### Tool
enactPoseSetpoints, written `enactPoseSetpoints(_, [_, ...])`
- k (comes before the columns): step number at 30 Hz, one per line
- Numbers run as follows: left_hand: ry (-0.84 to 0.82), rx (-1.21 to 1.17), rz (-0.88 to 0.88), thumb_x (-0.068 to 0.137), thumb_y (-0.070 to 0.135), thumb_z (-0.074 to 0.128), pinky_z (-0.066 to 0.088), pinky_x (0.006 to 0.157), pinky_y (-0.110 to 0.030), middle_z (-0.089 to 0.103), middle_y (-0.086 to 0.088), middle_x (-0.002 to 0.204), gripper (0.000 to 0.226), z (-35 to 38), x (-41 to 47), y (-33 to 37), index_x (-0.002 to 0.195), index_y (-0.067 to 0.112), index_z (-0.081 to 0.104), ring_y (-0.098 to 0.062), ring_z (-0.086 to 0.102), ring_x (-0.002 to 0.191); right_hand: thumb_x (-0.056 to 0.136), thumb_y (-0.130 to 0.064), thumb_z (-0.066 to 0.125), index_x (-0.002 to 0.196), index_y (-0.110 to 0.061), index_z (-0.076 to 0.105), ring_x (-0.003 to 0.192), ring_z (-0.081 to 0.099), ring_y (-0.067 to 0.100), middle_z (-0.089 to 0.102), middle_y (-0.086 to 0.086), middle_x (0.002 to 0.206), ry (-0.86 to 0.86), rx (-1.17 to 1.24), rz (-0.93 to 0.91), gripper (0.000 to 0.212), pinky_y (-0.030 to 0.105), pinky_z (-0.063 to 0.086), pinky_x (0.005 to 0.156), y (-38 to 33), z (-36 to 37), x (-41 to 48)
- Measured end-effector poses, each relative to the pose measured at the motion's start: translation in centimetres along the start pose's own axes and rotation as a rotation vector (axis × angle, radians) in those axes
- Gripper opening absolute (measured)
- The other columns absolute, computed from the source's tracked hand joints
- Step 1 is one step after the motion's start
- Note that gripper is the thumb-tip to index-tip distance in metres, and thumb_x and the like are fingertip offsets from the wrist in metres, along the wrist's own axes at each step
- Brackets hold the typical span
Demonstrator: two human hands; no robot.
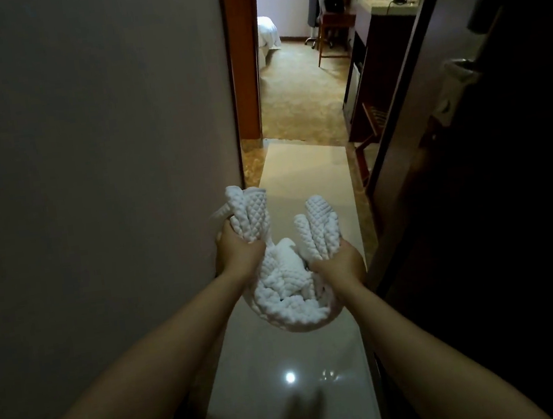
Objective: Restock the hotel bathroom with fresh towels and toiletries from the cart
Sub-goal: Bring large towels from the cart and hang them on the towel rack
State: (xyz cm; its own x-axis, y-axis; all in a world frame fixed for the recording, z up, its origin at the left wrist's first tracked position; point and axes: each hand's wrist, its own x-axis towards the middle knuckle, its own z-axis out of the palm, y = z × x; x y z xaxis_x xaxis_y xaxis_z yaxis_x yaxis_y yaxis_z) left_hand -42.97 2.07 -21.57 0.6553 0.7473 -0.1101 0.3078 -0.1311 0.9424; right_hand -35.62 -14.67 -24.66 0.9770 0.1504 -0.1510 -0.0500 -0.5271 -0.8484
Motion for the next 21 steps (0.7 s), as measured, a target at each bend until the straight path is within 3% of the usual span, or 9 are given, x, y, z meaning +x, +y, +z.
enactPoseSetpoints(4, [0.031, -0.004, -0.014, 0.058, 0.039, 0.062, 0.052, 0.094, -0.048, 0.056, -0.006, 0.129, 0.074, 3.0, 9.3, 2.9, 0.13, 0.03, 0.046, -0.028, 0.061, 0.111, 0.046, -0.067, 0.053, 0.123, -0.03, 0.061, 0.101, 0.067, 0.023, 0.071, -0.006, 0.114, 0.001, 0.002, -0.034, 0.086, 0.041, 0.055, 0.091, -4.6, 0.8, 8.8])
enactPoseSetpoints(10, [0.029, -0.054, 0.028, 0.069, 0.026, 0.067, 0.052, 0.095, -0.047, 0.057, -0.007, 0.13, 0.064, 7.2, 23.5, 6.3, 0.13, 0.028, 0.047, -0.028, 0.06, 0.113, 0.062, -0.05, 0.063, 0.121, -0.026, 0.063, 0.104, 0.067, 0.027, 0.071, 0.0, 0.114, -0.013, -0.002, -0.024, 0.064, 0.043, 0.054, 0.092, -9.8, 3.9, 22.8])
enactPoseSetpoints(15, [-0.039, -0.043, 0.065, 0.062, 0.021, 0.062, 0.055, 0.091, -0.047, 0.06, -0.002, 0.125, 0.067, 10.8, 38.2, 8.5, 0.126, 0.029, 0.05, -0.026, 0.062, 0.11, 0.079, -0.034, 0.07, 0.124, -0.026, 0.062, 0.106, 0.064, 0.028, 0.069, 0.001, 0.12, 0.03, 0.0, -0.001, 0.046, 0.04, 0.053, 0.092, -14.5, 8.0, 35.2])
enactPoseSetpoints(21, [-0.141, 0.006, 0.136, 0.063, 0.017, 0.061, 0.05, 0.098, -0.048, 0.058, 0.001, 0.128, 0.065, 14.8, 53.0, 14.1, 0.125, 0.031, 0.05, -0.023, 0.058, 0.114, 0.078, -0.033, 0.07, 0.127, -0.026, 0.059, 0.105, 0.064, 0.03, 0.069, 0.004, 0.119, 0.099, 0.034, 0.049, 0.051, 0.043, 0.053, 0.091, -20.2, 10.8, 47.6])
